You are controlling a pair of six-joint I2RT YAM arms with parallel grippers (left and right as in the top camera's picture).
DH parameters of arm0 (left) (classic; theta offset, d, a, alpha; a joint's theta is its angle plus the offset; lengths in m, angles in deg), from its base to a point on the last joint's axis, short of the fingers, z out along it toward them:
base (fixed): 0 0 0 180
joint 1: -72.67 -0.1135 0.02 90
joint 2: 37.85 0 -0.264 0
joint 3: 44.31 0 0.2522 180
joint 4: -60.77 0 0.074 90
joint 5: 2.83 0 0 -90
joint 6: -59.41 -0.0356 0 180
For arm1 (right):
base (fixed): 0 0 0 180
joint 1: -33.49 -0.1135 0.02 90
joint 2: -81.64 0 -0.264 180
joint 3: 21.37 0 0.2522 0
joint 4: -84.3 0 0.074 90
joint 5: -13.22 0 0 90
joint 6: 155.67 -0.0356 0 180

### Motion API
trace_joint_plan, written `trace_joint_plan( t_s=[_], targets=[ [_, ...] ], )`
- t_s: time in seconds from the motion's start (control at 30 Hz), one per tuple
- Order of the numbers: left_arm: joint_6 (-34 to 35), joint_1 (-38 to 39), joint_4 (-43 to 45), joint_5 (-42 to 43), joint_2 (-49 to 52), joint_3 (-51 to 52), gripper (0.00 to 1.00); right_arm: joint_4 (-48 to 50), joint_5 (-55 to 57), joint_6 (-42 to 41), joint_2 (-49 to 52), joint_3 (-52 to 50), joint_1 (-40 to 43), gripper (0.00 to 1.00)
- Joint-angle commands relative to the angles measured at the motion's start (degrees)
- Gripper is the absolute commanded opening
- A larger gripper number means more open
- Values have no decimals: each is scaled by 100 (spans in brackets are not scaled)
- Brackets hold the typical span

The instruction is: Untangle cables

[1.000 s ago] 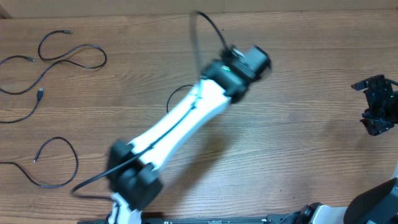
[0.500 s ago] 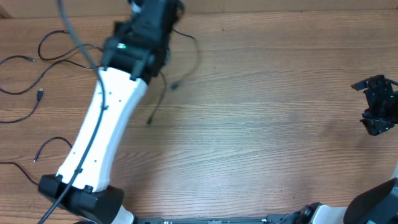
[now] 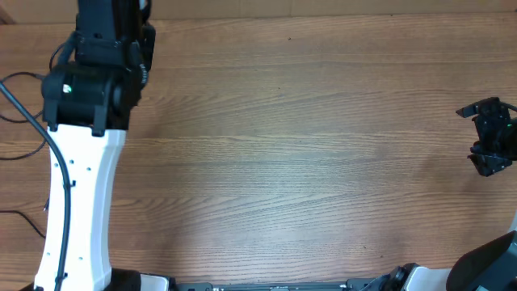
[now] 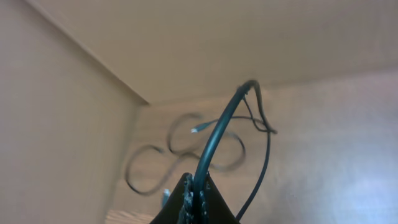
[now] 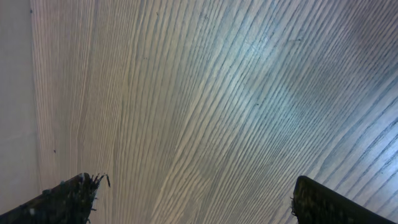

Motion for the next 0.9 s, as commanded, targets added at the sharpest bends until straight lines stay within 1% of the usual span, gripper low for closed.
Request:
trace_joint_plan(
  t_s=[0.0,0.03,0.2,0.27,0.47,0.63,0.77,0.87],
  targets=[
    [-227,-396,-144,1099,127,101,4,28,-2,-17,-76,94,7,100],
    [-289,-487,-168,1217,138,118,5,28,-2,-17,-76,96,7,100],
    [-1110,-879,-564,2319,225,118,4,28,-2,-17,-76,94,7,100],
    [-1235,-1005,-702,2586,273,118,4,28,-2,-17,-76,94,7,100],
    [-1235,-1429,-1071,2575,568,118,4,28,-2,-17,-76,94,7,100],
    [-1213,-1665,-1034,2588,933,118,6,28,-2,-17,-76,94,7,100],
    [-885,-1681,-1016,2675,1314,118,6,28,-2,-17,-76,96,7,100],
    [-531,-1633,-1029,3001,1681,118,6,28,-2,-17,-76,94,7,100]
  ],
)
